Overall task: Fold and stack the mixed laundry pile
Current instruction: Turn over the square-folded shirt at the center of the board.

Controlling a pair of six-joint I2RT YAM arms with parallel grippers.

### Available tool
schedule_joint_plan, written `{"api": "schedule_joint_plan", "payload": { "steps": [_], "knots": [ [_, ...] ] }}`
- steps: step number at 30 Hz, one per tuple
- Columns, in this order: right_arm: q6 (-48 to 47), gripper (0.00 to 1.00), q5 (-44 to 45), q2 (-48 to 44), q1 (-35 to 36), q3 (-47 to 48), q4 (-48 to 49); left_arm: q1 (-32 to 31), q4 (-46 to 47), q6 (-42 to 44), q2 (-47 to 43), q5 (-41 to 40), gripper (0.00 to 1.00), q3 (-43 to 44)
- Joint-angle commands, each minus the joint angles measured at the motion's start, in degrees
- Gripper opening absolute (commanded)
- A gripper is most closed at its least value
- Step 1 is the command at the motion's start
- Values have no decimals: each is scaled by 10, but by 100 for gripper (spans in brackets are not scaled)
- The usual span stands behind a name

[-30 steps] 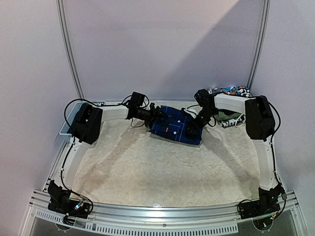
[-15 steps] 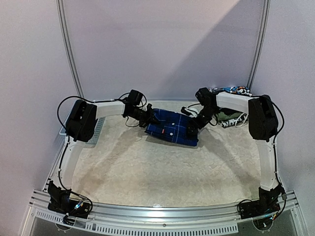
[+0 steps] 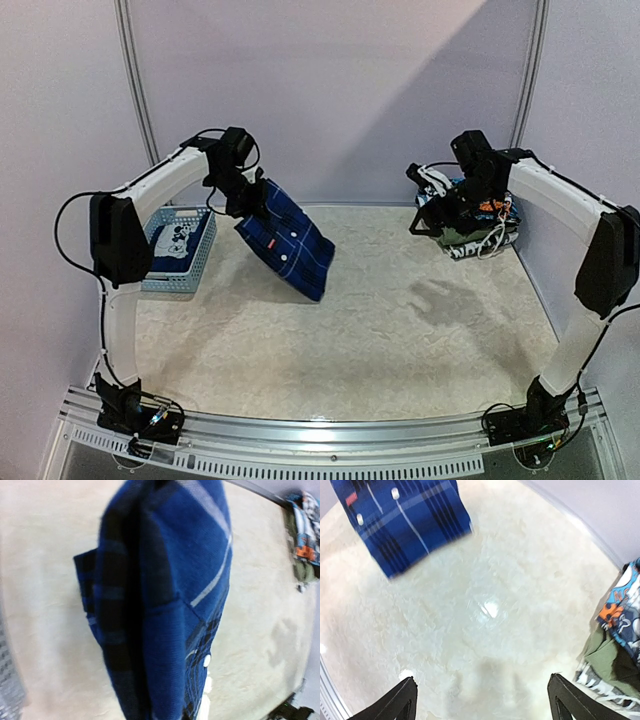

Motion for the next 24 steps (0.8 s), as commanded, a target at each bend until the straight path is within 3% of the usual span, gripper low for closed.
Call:
{"api": "schedule_joint_plan", "payload": {
  "steps": [1,8,17,24],
  "knots": [
    [-8,91,-5,-11,-1,-30,-9,8,-159,45,-20,-147,0,98],
    [-3,91,-17,-27,-2,-69,5,-7,-272,70,23,-281,0,256],
    [-6,91,-21,-45,-8,-114,12,-88,-305,94,97,-422,0,285],
    [-6,91,-20,-64,-12,-128,10,-121,-296,96,123,-438,0,299]
  ]
}}
